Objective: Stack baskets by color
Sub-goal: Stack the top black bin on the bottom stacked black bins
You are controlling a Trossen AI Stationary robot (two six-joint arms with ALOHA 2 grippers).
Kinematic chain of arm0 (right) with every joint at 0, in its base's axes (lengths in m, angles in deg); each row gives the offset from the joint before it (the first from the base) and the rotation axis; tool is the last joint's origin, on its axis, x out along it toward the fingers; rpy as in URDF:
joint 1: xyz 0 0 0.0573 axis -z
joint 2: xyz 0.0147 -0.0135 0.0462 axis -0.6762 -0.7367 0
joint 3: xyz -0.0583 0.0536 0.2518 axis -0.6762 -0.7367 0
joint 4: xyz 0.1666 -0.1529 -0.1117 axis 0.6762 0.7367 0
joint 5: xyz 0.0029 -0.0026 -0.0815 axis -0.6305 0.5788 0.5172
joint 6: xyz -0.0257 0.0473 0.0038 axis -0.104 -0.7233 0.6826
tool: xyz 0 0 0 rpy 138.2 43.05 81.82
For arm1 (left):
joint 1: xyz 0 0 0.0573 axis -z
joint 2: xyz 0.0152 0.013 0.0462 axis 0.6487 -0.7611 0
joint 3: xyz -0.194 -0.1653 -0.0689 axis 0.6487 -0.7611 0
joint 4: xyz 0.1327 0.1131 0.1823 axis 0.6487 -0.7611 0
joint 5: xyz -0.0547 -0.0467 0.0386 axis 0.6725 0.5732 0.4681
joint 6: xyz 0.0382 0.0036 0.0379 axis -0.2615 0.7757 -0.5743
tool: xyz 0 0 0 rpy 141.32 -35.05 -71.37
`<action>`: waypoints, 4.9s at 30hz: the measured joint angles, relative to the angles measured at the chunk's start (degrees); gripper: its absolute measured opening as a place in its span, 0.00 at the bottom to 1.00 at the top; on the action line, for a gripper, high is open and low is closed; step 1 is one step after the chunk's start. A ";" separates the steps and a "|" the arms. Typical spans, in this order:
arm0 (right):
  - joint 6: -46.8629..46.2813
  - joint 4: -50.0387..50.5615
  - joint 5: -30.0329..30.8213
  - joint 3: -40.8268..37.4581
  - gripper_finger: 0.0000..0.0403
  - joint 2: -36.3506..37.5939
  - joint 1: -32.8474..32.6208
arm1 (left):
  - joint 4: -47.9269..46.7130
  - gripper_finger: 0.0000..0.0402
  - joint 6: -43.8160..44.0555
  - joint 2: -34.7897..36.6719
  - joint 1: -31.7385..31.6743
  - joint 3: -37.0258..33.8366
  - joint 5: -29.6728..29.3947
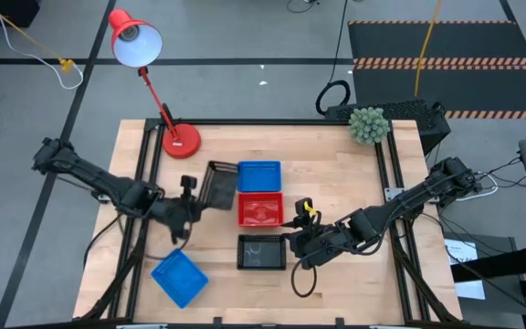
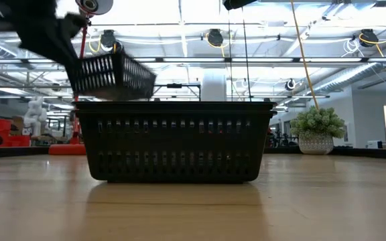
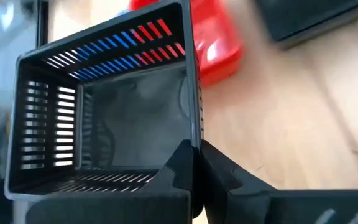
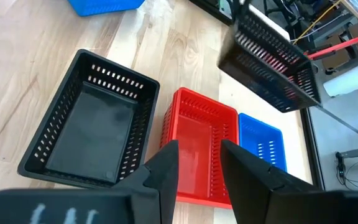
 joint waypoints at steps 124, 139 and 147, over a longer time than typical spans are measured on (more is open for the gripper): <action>-26.06 -13.85 3.07 7.31 0.02 -12.25 -8.54 | 37.08 0.68 -1.49 -0.61 17.09 1.26 -21.57; -22.81 -1.19 3.16 14.21 0.02 -20.92 -8.79 | 35.58 0.68 -0.03 -0.61 17.09 1.26 -21.55; -29.58 0.50 5.88 14.21 0.02 -20.79 -10.10 | 35.60 0.68 -0.24 -0.61 17.09 1.26 -21.55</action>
